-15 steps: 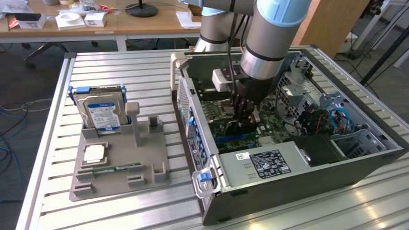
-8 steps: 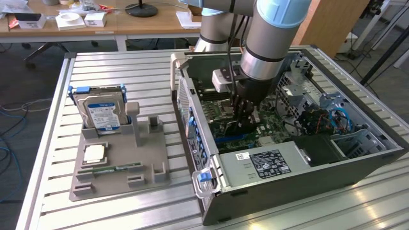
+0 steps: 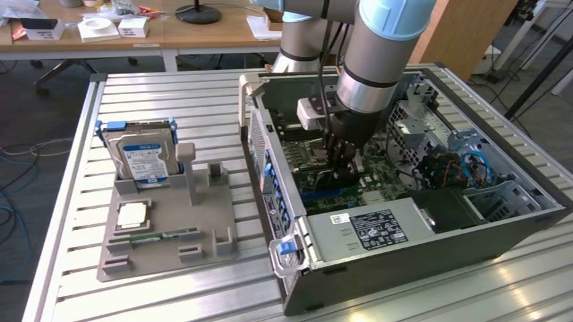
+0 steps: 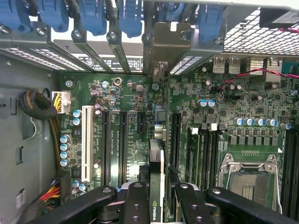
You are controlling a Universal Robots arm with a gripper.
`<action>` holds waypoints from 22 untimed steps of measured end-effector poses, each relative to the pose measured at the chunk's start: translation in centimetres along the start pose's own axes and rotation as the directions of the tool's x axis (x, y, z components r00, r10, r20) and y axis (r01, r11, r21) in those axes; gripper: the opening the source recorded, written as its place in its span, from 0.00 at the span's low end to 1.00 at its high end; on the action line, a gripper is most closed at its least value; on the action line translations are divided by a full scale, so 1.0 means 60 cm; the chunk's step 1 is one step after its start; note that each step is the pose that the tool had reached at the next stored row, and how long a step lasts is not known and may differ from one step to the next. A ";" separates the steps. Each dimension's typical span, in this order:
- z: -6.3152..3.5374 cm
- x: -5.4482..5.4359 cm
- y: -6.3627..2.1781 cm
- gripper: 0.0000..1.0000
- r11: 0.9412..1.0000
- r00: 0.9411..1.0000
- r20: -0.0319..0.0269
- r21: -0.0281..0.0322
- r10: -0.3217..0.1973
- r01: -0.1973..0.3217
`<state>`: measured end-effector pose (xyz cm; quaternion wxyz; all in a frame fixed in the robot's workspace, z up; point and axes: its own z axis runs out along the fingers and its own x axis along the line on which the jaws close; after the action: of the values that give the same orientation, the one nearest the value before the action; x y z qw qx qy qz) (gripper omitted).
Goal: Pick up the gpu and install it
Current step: 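Insert the gpu into the slot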
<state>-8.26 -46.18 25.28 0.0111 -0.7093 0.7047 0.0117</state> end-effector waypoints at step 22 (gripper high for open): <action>-0.001 0.000 0.000 0.26 1.000 1.000 0.000 0.000 0.000 0.000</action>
<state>-8.26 -46.18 25.33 0.0111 -0.7093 0.7047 0.0117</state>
